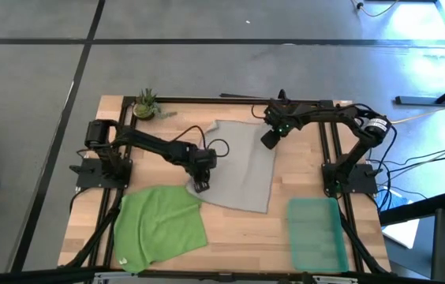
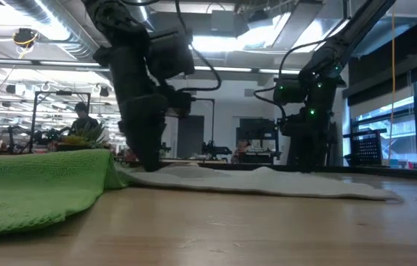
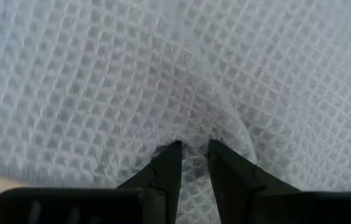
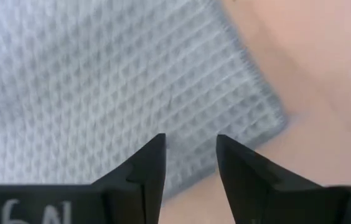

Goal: Roll microfiber towels into tight, uniform cylinder then place into a basket
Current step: Fold the gray microfiber towel

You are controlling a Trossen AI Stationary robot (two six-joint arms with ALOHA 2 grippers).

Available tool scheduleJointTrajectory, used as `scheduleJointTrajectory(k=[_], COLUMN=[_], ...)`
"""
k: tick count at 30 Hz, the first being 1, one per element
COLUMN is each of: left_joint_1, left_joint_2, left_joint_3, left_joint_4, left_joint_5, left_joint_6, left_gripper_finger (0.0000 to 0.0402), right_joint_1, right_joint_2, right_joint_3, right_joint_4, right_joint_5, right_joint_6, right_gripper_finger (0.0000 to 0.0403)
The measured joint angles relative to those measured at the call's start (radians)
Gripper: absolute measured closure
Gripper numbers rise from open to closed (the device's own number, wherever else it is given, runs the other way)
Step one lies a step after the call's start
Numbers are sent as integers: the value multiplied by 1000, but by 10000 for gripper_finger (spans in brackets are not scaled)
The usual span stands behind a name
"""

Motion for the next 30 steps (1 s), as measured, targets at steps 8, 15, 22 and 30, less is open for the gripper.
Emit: scheduleJointTrajectory(k=[8,15,22,30], left_joint_1=[19,14,-135,-295], left_joint_2=[-99,-297,-351,-278], left_joint_3=[54,55,55,55], left_joint_4=[-6,-170,-253,-277], left_joint_5=[-143,-139,-71,-85], left_joint_6=[53,43,-149,-439], left_gripper_finger=[324,324,324,324], right_joint_1=[11,129,230,303], right_joint_2=[-60,-255,-385,-412], right_joint_3=[153,187,157,142], right_joint_4=[-176,-314,-344,-344], right_joint_5=[16,-141,-227,-235], right_joint_6=[-157,-310,-310,-313], right_gripper_finger=[259,259,259,259])
